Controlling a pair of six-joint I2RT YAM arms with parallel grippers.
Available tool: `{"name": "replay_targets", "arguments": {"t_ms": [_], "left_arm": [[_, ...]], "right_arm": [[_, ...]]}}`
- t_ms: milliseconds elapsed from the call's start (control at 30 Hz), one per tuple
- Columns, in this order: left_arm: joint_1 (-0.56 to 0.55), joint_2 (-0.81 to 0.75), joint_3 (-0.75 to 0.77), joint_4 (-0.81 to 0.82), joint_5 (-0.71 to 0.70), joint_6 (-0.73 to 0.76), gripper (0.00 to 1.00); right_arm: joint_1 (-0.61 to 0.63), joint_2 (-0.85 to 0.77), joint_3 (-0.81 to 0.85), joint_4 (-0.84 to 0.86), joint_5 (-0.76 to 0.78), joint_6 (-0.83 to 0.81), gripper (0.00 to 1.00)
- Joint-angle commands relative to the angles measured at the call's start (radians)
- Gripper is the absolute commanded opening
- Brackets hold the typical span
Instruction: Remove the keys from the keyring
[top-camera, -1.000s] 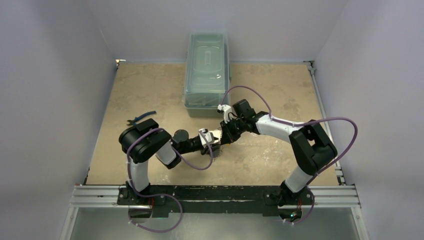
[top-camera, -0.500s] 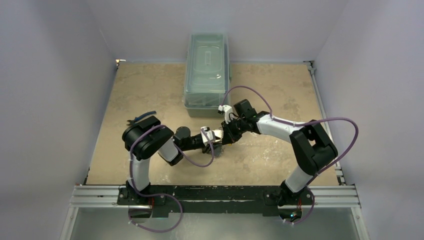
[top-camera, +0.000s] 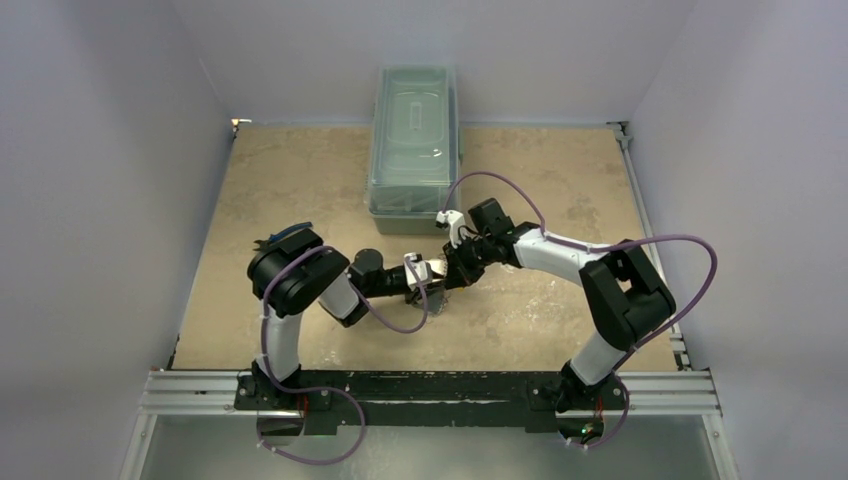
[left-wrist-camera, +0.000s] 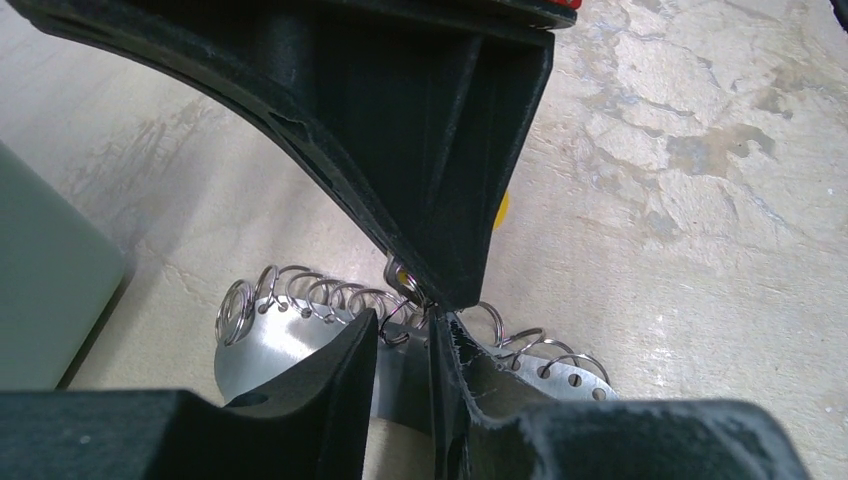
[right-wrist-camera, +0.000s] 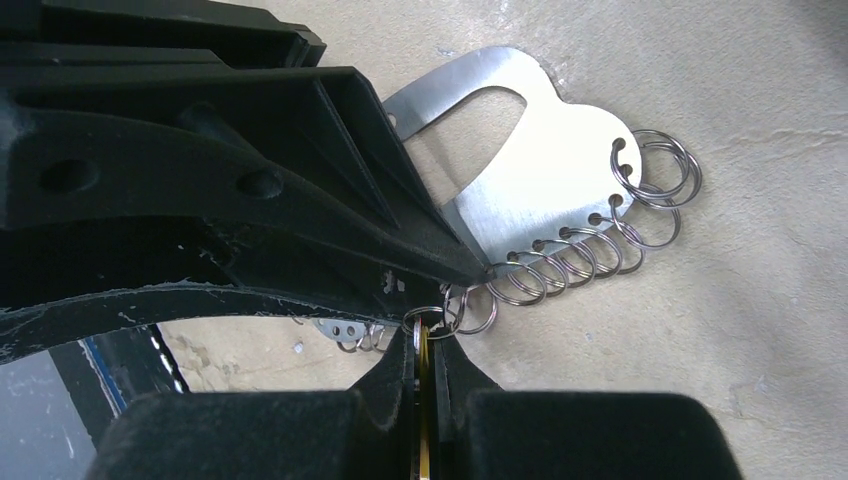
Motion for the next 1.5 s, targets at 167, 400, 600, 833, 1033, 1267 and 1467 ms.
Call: {"name": "replay_targets", "arguments": {"t_ms": [167,400,600,833,1033,1267,1467], "left_arm": [[0.007,0.037,0.043,0.009,0.082,0.013,0.16],[0.009,0.004,0.015,-0.031,0.06,0.013,0.13],[0.009,0.044,0.036,-0.001,0.043,-0.028,0.11],[0.009,0.02,0.025,-0.044,0.02,-0.026,0.0],[0.009,-0.017,0.021,-0.096,-0.07,-0.056,0.0],[0.003,-0.06,-0.004,-0.087,-0.177,-0.121,0.0],[-0.019,-0.088,-0.054,-0.015,-0.236,-0.115,0.0]], "right_arm": [[-0.021,-0.044,0.004,0.0,-0.042,-0.048,0.0],[-0.052,-0.046,0.004,-0.008,-0.059,-0.066,0.0],[-0.059,-0.047,0.007,-0.018,-0.068,-0.076,0.0],[-0.069,-0.057,0.0,-0.021,-0.071,-0.087,0.0],[-0.077,-0.058,0.0,-0.033,-0.063,-0.102,0.0],[-0.077,-0.052,-0.004,-0.009,-0.036,-0.071,0.0],[-0.077,-0.021,-0.006,0.005,-0.014,-0.024,0.0]]}}
